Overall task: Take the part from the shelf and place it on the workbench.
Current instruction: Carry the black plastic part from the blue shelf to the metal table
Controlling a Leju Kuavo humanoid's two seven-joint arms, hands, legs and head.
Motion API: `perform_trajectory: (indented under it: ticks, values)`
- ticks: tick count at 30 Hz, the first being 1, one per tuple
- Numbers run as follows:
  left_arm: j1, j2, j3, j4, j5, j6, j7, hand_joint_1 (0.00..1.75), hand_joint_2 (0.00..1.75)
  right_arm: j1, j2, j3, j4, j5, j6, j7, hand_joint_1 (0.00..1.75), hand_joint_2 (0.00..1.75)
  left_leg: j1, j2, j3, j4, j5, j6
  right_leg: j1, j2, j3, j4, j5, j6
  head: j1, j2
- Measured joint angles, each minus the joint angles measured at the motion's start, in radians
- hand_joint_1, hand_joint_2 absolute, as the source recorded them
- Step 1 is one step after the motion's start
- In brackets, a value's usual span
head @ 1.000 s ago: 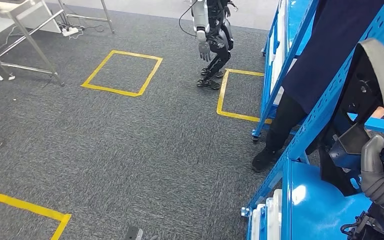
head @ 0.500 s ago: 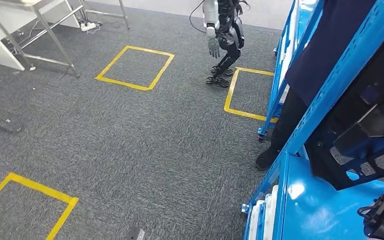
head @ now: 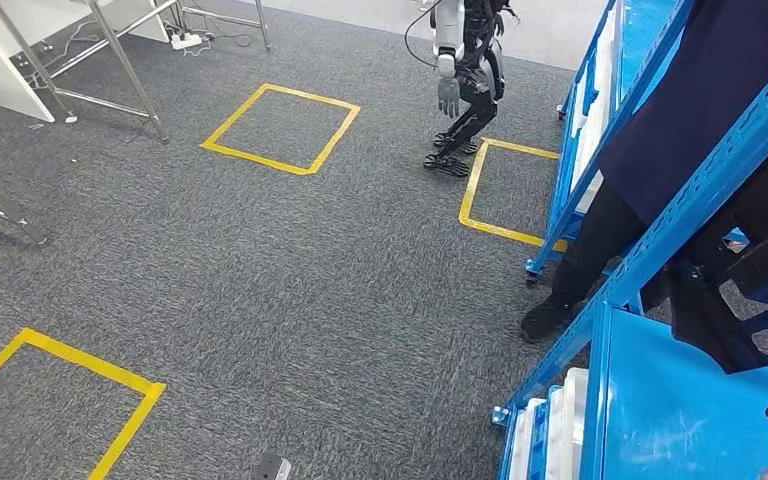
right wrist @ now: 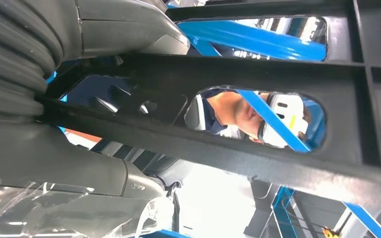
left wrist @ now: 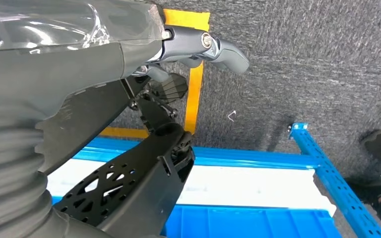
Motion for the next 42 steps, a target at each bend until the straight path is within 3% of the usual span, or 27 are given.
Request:
perform_trajectory:
  ticks: [3,5,17,27,33,37,39,40,42]
  values:
    - [0.001,0.000,0.000,0.000,0.002,-0.003,0.000,0.00,1.75,0.001,-0.004,-0.003,-0.003,0.008,0.000,-0.004,1.75,1.75,-0.001,0.000,-0.003,0.001,0.002,0.003,0.000,0.000,-0.001,-0.002,0.005,0.023,0.000,0.000]
    - [0.001,0.000,0.000,0.000,0.004,-0.006,0.000,0.00,1.75,0.001,-0.007,-0.003,-0.004,0.015,0.000,-0.008,1.75,1.75,-0.001,0.001,-0.002,-0.001,0.004,0.002,0.000,0.000,-0.002,-0.002,0.005,0.029,0.000,0.000]
    - [0.001,0.000,0.000,0.000,0.003,-0.007,-0.002,0.00,1.75,0.002,-0.015,-0.004,-0.004,0.059,0.000,-0.003,1.75,1.75,0.000,0.000,0.013,-0.032,0.019,-0.014,0.003,0.000,-0.004,-0.002,0.006,0.027,0.000,0.000]
    - [0.002,0.000,0.000,0.000,-0.006,-0.004,0.011,0.00,1.75,0.004,-0.018,-0.004,-0.004,0.067,0.000,0.005,1.75,1.75,0.001,0.000,0.014,-0.039,0.023,-0.019,0.004,0.000,-0.007,-0.002,0.007,0.025,0.000,0.000]
    - [0.002,0.001,0.000,0.000,-0.005,-0.008,0.019,0.00,1.75,0.004,-0.018,-0.004,-0.004,0.066,0.000,0.001,1.75,1.75,-0.003,0.000,0.012,-0.034,0.020,-0.014,-0.001,-0.001,-0.007,-0.004,0.008,0.026,0.000,0.000]
    - [0.001,0.003,0.000,0.000,-0.004,-0.010,0.020,0.00,1.75,0.004,-0.018,-0.004,-0.004,0.067,0.000,-0.001,1.75,1.75,-0.009,-0.001,0.012,-0.038,0.026,0.002,-0.006,-0.003,-0.003,-0.012,0.016,0.035,0.000,0.000]
    - [-0.001,0.003,0.000,0.000,-0.004,-0.011,0.021,0.00,1.75,0.006,-0.018,-0.004,-0.004,0.067,0.000,-0.001,1.75,1.75,-0.005,0.000,0.021,-0.063,0.044,0.014,-0.007,-0.002,-0.009,0.002,-0.004,0.037,0.000,0.000]
    - [-0.002,0.003,0.000,0.000,-0.004,-0.011,0.021,0.00,1.75,0.006,-0.019,-0.004,-0.004,0.066,0.000,-0.001,1.75,1.75,-0.002,0.001,0.024,-0.075,0.053,0.020,-0.006,0.000,-0.024,0.037,-0.031,0.036,0.001,0.000]
    - [-0.004,0.002,0.000,0.000,-0.003,-0.012,0.023,0.00,1.75,0.009,-0.021,-0.005,-0.004,0.064,0.000,-0.001,1.75,1.75,-0.001,0.001,0.023,-0.081,0.060,0.024,-0.002,0.004,-0.074,0.162,-0.102,0.033,0.002,0.000]
